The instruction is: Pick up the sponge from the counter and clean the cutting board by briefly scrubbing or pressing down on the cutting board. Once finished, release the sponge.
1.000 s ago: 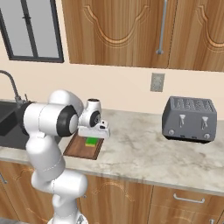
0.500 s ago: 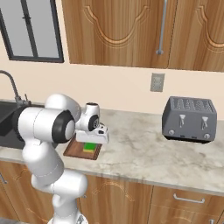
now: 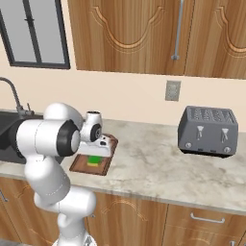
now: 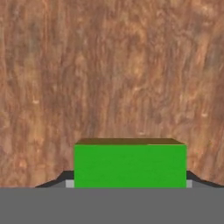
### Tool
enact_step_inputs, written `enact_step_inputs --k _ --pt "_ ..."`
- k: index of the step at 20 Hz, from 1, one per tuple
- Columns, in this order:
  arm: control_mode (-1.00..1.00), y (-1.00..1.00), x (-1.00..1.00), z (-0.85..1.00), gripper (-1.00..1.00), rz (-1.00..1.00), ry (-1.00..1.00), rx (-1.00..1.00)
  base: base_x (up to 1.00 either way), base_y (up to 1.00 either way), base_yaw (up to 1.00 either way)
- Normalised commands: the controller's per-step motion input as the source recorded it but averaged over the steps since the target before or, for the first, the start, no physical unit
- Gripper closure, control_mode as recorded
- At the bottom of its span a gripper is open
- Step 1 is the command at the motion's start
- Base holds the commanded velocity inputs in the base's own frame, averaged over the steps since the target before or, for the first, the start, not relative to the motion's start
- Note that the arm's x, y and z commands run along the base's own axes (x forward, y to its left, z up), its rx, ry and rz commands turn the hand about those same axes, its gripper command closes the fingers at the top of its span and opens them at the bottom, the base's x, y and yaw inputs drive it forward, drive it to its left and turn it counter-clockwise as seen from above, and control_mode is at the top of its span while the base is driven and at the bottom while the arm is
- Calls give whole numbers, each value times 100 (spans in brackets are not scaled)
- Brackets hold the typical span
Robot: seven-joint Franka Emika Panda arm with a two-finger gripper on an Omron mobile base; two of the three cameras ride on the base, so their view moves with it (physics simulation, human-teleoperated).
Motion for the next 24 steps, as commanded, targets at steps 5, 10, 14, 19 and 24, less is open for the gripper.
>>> enact_step_inputs --k 5,10,14,19,24 --pt "-100 49 -26 -33 100 0 1 0 0 0 0" --pt "-100 4 -5 -86 100 1 0 0 0 0 0" --pt "-100 -13 0 -33 100 6 0 0 0 0 0" --pt "-100 -52 -2 0 100 3 0 0 0 0 0" --pt "-100 -68 0 0 100 0 0 0 0 0 0"
